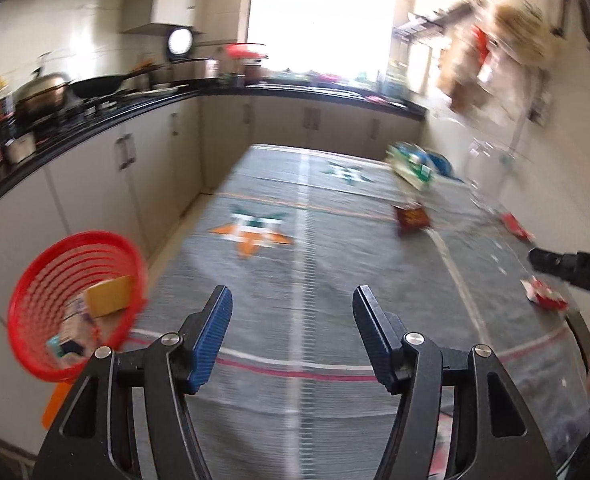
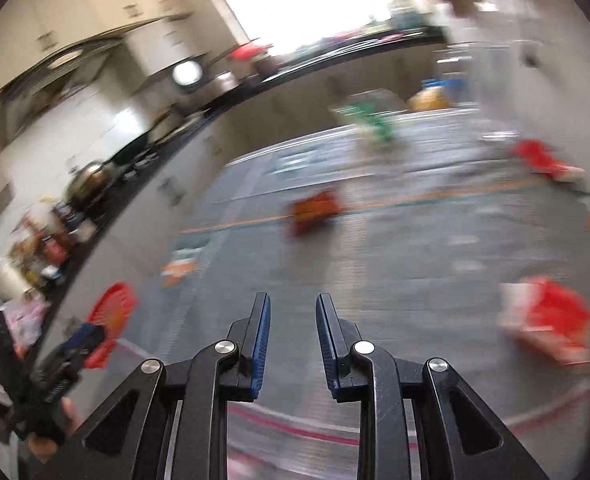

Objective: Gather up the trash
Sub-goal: 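Return to the table and grasp the torn red carton with the right tool, then grasp the red-brown snack packet with the left tool while the right tool holds the red carton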

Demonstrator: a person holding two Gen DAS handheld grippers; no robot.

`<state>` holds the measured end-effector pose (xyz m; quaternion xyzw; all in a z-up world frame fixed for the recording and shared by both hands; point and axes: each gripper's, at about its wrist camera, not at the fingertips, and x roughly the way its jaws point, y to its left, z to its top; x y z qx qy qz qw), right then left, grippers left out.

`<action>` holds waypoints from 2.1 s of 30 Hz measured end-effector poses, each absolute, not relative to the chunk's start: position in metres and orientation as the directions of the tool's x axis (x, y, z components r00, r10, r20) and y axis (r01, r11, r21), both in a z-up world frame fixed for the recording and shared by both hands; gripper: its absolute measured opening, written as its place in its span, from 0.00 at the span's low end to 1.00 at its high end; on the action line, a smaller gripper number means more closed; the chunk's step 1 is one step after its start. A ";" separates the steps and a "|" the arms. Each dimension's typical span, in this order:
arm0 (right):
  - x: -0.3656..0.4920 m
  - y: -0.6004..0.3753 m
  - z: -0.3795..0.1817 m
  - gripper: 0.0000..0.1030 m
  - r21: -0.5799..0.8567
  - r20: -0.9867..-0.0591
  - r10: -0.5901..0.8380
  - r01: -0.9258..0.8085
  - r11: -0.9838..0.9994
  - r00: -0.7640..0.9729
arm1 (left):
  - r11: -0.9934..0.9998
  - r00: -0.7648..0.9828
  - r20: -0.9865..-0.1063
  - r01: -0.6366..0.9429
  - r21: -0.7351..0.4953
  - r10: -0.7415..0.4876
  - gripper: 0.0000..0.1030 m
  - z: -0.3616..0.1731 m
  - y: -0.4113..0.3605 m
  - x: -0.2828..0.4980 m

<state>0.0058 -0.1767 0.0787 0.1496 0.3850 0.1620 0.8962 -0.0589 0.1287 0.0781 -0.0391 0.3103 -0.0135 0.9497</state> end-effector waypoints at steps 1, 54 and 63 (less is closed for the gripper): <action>0.004 -0.194 0.079 0.29 0.373 -0.656 0.369 -0.143 0.917 0.658 | 0.997 0.805 -0.590 0.020 -0.077 -0.062 0.60 0.077 0.120 -0.058; 0.071 -0.248 0.041 0.05 0.561 -0.564 0.429 -0.054 0.826 0.705 | 0.846 0.569 -0.816 0.479 0.232 -0.098 0.65 0.017 -0.053 0.196; 0.070 -0.243 0.039 0.05 0.547 -0.575 0.433 -0.068 0.835 0.694 | 0.926 0.594 -0.796 0.354 0.128 -0.118 0.30 0.016 -0.041 0.194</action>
